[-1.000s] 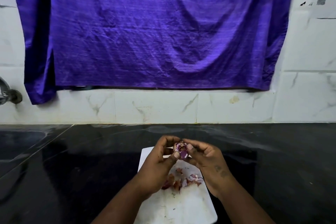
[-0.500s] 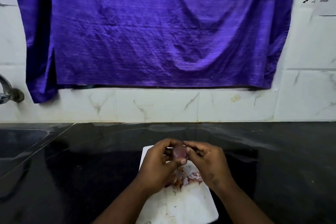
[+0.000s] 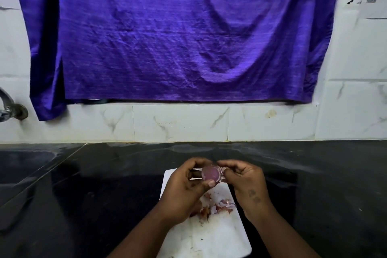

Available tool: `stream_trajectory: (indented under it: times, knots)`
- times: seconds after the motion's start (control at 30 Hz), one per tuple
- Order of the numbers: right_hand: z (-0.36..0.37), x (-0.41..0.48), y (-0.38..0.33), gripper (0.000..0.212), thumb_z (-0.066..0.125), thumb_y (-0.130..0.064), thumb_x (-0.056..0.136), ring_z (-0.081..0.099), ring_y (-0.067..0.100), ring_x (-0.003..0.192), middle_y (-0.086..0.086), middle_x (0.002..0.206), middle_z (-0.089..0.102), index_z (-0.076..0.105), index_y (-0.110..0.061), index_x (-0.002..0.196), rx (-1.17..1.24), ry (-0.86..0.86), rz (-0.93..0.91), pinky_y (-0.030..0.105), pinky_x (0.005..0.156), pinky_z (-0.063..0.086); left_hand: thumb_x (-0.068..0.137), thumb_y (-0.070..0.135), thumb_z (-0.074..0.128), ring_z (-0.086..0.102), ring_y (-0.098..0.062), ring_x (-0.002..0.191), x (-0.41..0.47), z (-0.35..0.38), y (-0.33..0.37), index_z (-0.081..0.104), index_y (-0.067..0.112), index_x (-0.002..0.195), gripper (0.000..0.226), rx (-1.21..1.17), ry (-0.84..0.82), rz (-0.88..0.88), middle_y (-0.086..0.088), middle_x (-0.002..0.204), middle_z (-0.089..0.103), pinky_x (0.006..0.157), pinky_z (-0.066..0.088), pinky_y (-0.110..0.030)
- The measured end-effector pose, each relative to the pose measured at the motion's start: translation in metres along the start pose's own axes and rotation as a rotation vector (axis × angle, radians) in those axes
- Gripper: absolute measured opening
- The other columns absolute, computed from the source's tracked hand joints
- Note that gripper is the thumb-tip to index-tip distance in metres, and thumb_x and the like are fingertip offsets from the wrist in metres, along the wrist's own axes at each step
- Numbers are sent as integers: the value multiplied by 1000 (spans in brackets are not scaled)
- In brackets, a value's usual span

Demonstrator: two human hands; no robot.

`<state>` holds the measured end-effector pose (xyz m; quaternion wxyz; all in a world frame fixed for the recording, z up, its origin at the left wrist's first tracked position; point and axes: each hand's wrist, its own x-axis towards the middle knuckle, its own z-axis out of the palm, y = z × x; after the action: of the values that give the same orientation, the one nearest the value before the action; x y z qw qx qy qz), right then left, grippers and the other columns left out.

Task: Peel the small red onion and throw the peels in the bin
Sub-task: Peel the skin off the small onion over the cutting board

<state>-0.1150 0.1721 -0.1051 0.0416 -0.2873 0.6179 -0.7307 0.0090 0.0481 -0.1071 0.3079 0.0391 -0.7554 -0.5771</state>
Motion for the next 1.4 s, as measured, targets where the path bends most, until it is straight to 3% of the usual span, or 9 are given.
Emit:
stream_trajectory:
  times: [0.1,0.27,0.47,0.6,0.77,0.87,1.07,1.27,1.4]
  knots:
    - [-1,0,2,21,67,10,88,78,26,79,14,88,82,80,-5,93,118,22,114,35,78,63,90,6,79,70,-17,112,0,1,1,68,23,120,36,-78,-7,-6,7,117,74,97,61,-38]
    - [0,-3,13,23,64,12,91,78,34,82,20,85,79,81,-3,86,-94,-112,108,28,72,64,91,7,77,70,-14,117,2,-1,1,64,26,125,41,-147,52,-21,9,121,73,98,60,-34]
    - [-3,-7,14,36,56,-4,95,74,1,80,-11,85,80,83,-25,84,-541,-240,-59,23,77,59,79,-1,87,74,-22,109,7,-5,-3,70,19,118,48,-152,137,-56,0,118,77,89,62,-32]
    - [-1,-9,7,33,60,-5,95,74,8,77,-9,83,80,84,-27,86,-462,-222,-54,35,75,61,69,-1,93,76,-19,98,7,-5,-2,69,15,108,49,-96,134,-82,-1,107,77,76,62,-27]
    - [3,-9,-5,25,64,-5,95,78,25,95,3,103,81,78,-22,107,-17,-165,51,50,88,63,64,8,98,76,-21,89,7,-4,-4,68,17,99,47,5,169,-76,0,96,77,72,64,-30]
    - [3,-15,-11,24,70,-1,91,78,26,94,4,101,82,80,-18,106,-11,-235,-21,47,86,64,64,14,99,74,-22,89,7,-5,-6,69,22,97,46,96,166,-52,4,95,76,74,65,-35]
    - [-1,-16,-14,31,74,-1,87,79,14,89,-7,94,83,82,-30,96,-155,-227,-127,32,80,64,65,14,98,74,-19,86,6,-8,-3,71,19,96,41,178,109,-33,0,97,76,72,65,-32]
    - [-7,-19,-14,33,76,0,86,78,7,86,-11,96,82,82,-24,107,-308,-243,-232,26,75,64,66,13,98,75,-11,81,4,-8,-1,71,19,95,39,199,52,-54,1,94,77,68,61,-23]
    - [-8,-20,-15,32,76,-2,86,77,5,84,-13,93,81,82,-26,106,-369,-237,-300,25,73,64,68,14,97,76,-14,84,5,-9,-3,71,21,95,39,205,36,-56,2,96,76,71,64,-27]
